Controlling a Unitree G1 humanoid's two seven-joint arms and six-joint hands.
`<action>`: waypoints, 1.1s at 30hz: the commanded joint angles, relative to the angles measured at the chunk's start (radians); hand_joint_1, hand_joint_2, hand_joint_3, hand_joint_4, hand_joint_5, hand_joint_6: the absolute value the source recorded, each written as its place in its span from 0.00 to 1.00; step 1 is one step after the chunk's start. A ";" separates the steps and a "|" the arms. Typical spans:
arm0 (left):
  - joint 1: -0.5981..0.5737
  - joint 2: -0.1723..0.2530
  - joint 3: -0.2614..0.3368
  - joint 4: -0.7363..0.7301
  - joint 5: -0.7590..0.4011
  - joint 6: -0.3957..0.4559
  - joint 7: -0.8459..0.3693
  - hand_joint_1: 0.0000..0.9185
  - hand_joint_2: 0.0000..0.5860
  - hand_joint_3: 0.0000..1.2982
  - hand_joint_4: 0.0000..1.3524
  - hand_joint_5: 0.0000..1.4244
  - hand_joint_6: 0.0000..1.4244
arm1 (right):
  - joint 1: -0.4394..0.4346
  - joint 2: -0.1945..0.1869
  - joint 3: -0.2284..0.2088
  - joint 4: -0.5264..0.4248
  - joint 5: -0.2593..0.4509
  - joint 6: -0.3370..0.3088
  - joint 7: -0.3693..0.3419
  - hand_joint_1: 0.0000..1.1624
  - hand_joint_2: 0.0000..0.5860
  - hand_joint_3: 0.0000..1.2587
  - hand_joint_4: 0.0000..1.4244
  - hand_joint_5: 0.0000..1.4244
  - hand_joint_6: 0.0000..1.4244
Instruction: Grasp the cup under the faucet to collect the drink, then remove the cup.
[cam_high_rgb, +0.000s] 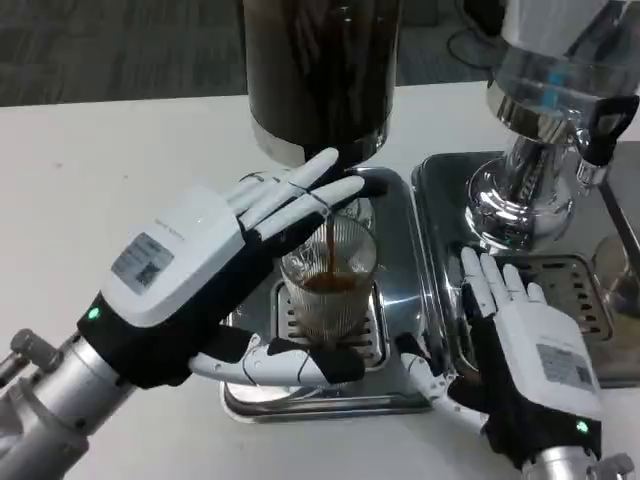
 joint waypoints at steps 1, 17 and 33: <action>0.019 0.020 -0.050 -0.008 0.029 -0.015 -0.037 0.00 0.21 0.13 0.03 0.19 0.14 | -0.032 -0.005 -0.038 -0.011 0.091 -0.015 0.095 0.31 0.40 0.00 0.00 0.00 0.00; 0.021 0.024 -0.064 -0.014 0.003 -0.003 -0.038 0.00 0.21 0.14 0.02 0.19 0.14 | -0.128 -0.014 -0.097 0.022 0.263 -0.043 0.251 0.36 0.34 0.00 0.00 0.00 0.00; 0.039 0.025 -0.049 -0.013 0.008 0.006 -0.019 0.00 0.25 0.14 0.02 0.20 0.15 | -0.240 -0.016 -0.075 0.106 0.282 -0.064 0.290 0.40 0.34 0.00 0.00 0.00 0.00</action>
